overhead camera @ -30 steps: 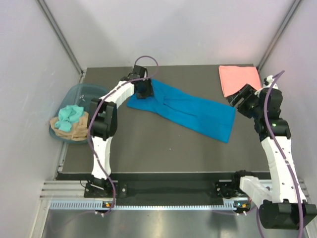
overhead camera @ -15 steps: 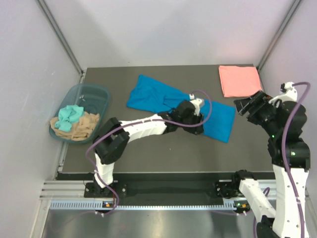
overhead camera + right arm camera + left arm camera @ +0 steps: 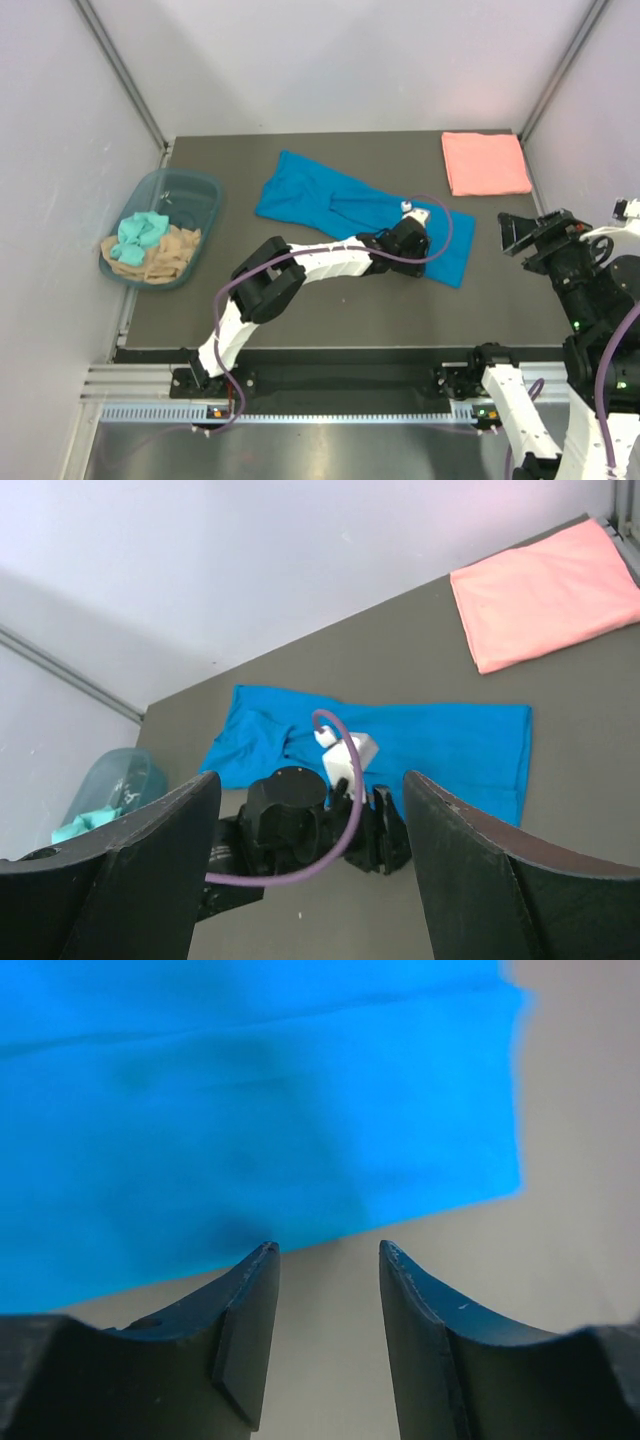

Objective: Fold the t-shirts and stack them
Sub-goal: Fold the tshirt

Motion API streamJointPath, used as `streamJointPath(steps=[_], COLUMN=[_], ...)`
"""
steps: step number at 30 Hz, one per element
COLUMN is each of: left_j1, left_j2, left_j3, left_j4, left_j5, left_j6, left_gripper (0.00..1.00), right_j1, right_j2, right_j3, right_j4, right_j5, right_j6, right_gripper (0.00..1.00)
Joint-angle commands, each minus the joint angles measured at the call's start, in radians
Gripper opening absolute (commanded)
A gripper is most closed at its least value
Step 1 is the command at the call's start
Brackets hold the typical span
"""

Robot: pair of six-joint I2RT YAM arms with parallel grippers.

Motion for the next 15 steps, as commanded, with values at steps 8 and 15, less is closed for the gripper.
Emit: streamJointPath(steps=[8,15], left_j1=[0.020,0.006], left_j2=[-0.075,0.026], left_j3=[0.070,0.143], left_j4=[-0.199,-0.154], left_j5=[-0.145,0.029], left_j6=[-0.721,-0.941], left_gripper=[0.34,0.45], right_j1=[0.010,0.010], right_j2=[-0.015,-0.041], right_j3=[-0.020,0.000], right_j4=[-0.002,-0.005], right_j5=[0.051,0.088], right_j6=[0.017,0.023], right_gripper=[0.74,0.74])
